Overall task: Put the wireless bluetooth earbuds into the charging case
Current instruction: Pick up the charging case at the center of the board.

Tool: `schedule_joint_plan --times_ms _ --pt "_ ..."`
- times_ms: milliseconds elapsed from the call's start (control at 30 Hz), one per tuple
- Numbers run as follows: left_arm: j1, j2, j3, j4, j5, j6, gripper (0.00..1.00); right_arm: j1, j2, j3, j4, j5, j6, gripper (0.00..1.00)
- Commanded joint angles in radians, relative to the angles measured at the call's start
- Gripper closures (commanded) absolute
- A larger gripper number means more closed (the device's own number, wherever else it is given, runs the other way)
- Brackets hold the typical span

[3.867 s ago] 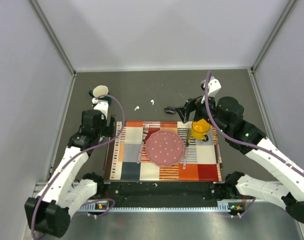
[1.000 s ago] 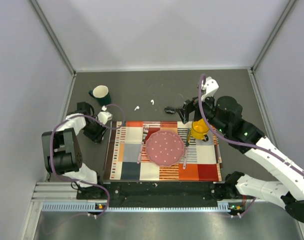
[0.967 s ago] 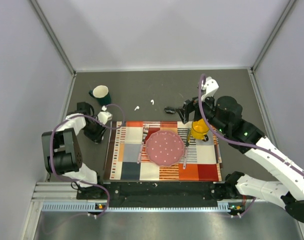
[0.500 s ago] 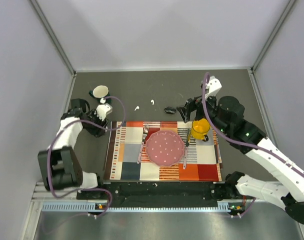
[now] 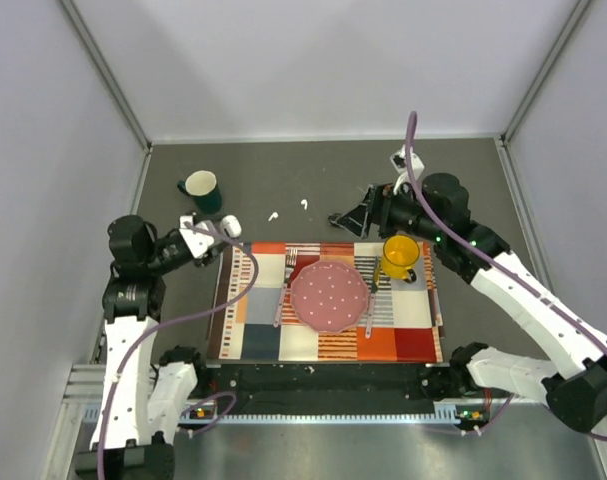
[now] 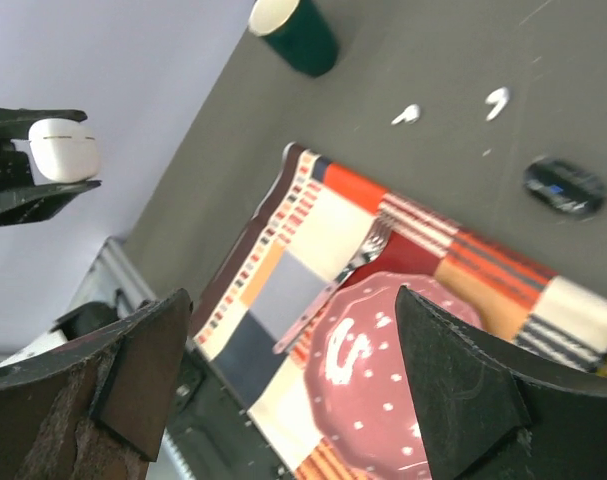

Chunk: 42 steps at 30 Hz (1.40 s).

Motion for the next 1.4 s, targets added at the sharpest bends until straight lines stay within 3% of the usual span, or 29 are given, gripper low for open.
schedule_joint_plan --times_ms 0,67,200,433,600,967,1367 --pt "-0.096 -0.041 -0.029 0.124 0.074 -0.083 1.0 -0.007 0.036 0.057 0.107 -0.207 0.123 0.2" --pt "-0.206 -0.048 -0.044 0.135 -0.011 -0.086 1.0 0.007 0.054 0.051 0.167 -0.276 0.154 0.23" --pt "-0.386 -0.023 -0.049 0.159 -0.119 -0.104 1.0 0.071 0.089 0.088 0.155 -0.266 0.13 0.23" --pt "-0.577 0.029 -0.047 0.222 -0.352 -0.109 1.0 0.166 0.135 0.143 0.093 -0.169 0.087 0.24" --pt "-0.687 0.092 -0.021 0.228 -0.44 -0.106 1.0 0.197 0.163 0.169 0.063 -0.135 0.067 0.25" --pt "-0.783 0.15 -0.009 0.316 -0.588 -0.137 1.0 0.243 0.211 0.194 -0.03 -0.042 0.025 0.3" --pt "-0.813 0.17 -0.001 0.323 -0.584 -0.131 1.0 0.248 0.251 0.203 -0.03 -0.066 0.01 0.43"
